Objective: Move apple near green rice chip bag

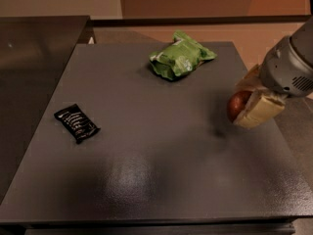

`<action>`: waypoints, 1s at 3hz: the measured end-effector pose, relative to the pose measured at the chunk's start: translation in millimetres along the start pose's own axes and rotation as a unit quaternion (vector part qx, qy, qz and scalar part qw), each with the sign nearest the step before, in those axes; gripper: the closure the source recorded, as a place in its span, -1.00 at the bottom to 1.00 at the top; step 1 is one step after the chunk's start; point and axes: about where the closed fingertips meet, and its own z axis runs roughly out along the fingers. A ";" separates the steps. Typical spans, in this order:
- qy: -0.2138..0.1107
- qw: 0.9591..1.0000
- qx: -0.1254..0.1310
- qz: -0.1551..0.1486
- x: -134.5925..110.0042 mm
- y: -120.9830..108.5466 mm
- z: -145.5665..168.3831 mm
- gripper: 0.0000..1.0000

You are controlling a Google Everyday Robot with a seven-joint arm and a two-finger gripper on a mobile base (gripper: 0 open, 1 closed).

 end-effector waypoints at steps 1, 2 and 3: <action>-0.013 0.999 0.028 0.013 -27.2 -45.7 2.8 1.00; -0.028 0.998 0.052 0.029 -48.8 -93.0 9.2 1.00; -0.042 0.995 0.068 0.054 -58.3 -136.5 17.7 1.00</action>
Offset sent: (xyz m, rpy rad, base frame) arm 0.1628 0.0351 0.0317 0.0818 -0.1314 -0.1400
